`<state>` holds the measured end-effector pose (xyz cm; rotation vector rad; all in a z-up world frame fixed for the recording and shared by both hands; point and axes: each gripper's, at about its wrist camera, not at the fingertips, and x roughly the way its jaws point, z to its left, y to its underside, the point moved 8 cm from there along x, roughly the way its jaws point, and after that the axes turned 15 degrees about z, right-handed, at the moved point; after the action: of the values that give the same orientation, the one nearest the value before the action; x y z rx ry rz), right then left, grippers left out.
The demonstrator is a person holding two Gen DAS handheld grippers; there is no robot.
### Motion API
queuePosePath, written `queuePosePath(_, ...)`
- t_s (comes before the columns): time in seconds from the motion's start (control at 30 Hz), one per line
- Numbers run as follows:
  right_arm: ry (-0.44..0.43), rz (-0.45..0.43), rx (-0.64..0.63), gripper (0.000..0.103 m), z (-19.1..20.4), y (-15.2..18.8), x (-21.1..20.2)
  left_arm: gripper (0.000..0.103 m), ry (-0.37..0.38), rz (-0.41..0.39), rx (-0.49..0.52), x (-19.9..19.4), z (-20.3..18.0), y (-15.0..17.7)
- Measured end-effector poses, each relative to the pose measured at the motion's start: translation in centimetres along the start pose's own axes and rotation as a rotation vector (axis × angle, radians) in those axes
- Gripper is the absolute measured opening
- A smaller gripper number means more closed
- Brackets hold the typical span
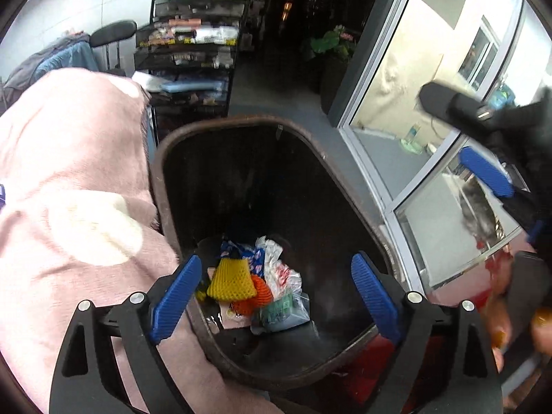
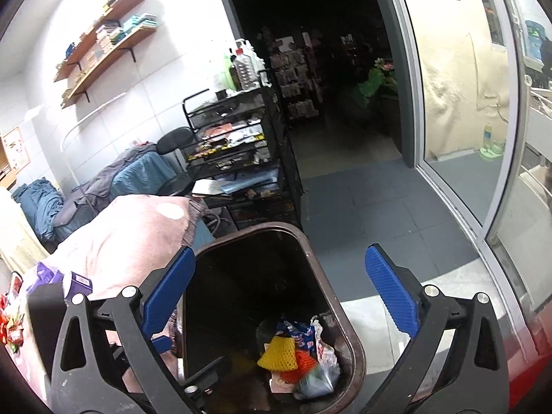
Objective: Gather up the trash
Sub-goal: 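Move both open grippers back over the bedspread toward the remaining items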
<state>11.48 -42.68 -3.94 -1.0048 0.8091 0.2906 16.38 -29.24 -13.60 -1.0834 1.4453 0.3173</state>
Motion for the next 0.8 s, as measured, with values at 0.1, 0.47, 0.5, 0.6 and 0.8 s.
queuePosePath(0.1, -0.023, -0.017, -0.020, 0.097, 0.6, 0.0, -0.2, 0.092, -0.002, -0.065, 0.002, -2.2, 0.0, 0.1)
queuePosePath(0.47, -0.044, -0.087, -0.109, 0.097, 3.4, 0.3, -0.9, 0.097, -0.063, -0.283, -0.016, -10.0, 2.9, 1.6)
queuePosePath(0.5, -0.047, -0.089, -0.120, 0.097, 3.9, 0.5, -0.8, 0.097, -0.070, -0.301, -0.027, -10.6, 3.5, 1.8)
queuePosePath(0.6, -0.067, -0.068, -0.158, 0.097, 5.5, 1.1, -0.4, 0.097, -0.093, -0.334, -0.074, -11.9, 5.5, 2.6)
queuePosePath(0.8, -0.174, 0.015, -0.230, 0.097, 9.5, 3.1, 0.9, 0.097, -0.141, -0.362, -0.185, -13.9, 10.4, 4.4)
